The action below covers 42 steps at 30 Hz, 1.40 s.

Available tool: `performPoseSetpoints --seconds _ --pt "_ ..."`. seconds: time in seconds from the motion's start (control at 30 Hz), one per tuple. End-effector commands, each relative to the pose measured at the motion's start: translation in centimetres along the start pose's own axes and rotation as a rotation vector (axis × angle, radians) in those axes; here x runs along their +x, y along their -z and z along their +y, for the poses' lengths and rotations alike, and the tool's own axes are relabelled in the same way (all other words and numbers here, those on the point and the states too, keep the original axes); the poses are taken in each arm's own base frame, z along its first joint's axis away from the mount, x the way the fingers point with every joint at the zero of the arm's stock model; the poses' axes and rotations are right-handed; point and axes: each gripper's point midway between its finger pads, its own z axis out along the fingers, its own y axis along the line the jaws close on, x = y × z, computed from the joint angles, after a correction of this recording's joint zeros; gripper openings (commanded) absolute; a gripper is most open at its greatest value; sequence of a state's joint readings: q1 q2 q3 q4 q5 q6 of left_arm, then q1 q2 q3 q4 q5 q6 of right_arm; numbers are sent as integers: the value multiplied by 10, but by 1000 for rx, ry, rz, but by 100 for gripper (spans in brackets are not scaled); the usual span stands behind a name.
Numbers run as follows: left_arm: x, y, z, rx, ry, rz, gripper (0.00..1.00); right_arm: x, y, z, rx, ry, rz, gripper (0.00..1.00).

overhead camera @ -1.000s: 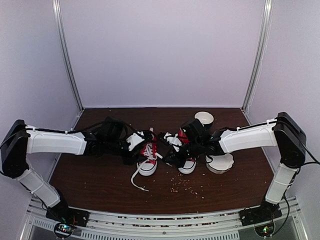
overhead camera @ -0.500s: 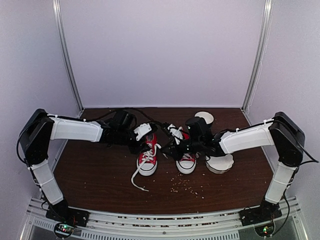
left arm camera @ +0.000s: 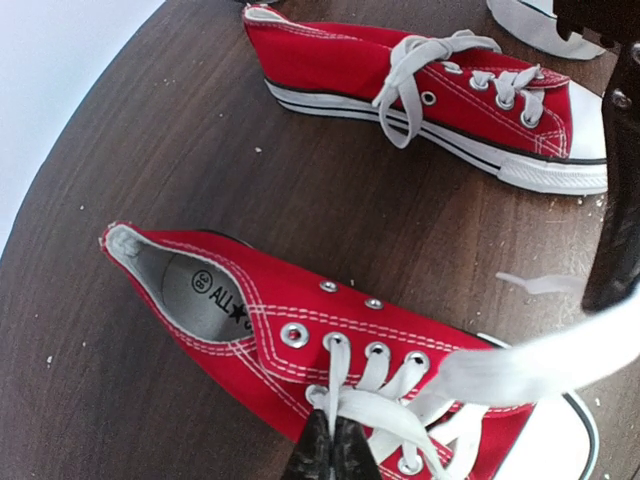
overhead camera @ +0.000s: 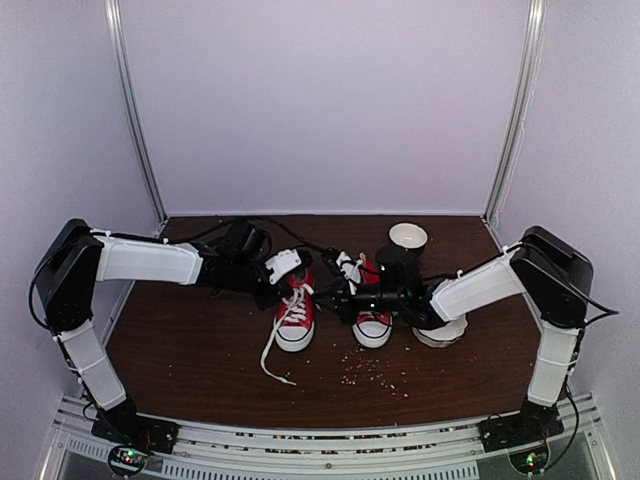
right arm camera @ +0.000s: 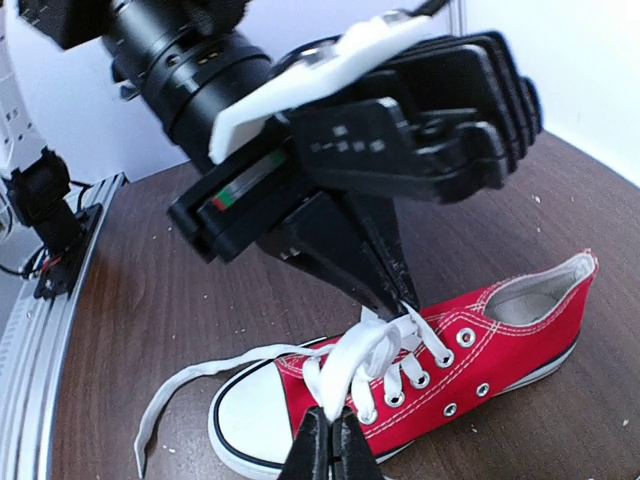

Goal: Tie the shoes
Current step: Cross the shoelaces over the shoe.

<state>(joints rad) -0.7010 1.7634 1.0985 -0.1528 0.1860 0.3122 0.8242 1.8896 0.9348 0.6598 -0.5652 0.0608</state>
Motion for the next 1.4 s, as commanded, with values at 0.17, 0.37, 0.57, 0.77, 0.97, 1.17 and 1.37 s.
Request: performPoseSetpoints --seconds 0.17,0.37,0.57,0.77,0.97,1.17,1.37 --pt "-8 16 16 -82 4 -47 0 -26 2 45 -245 424 -199 0" --pt "-6 16 19 -96 7 -51 0 -23 11 90 -398 580 -224 0" --pt "-5 15 16 -80 19 -63 0 -12 30 113 -498 804 -153 0" --pt "-2 8 14 -71 41 -75 0 23 31 101 -534 1176 123 0" --pt "0 3 18 -90 85 -92 0 57 29 85 -674 1398 424 0" --pt "-5 9 19 -106 91 -129 0 69 7 67 -570 1676 397 0" --pt "-14 16 12 -76 66 -188 0 57 -12 61 -556 1777 355 0"
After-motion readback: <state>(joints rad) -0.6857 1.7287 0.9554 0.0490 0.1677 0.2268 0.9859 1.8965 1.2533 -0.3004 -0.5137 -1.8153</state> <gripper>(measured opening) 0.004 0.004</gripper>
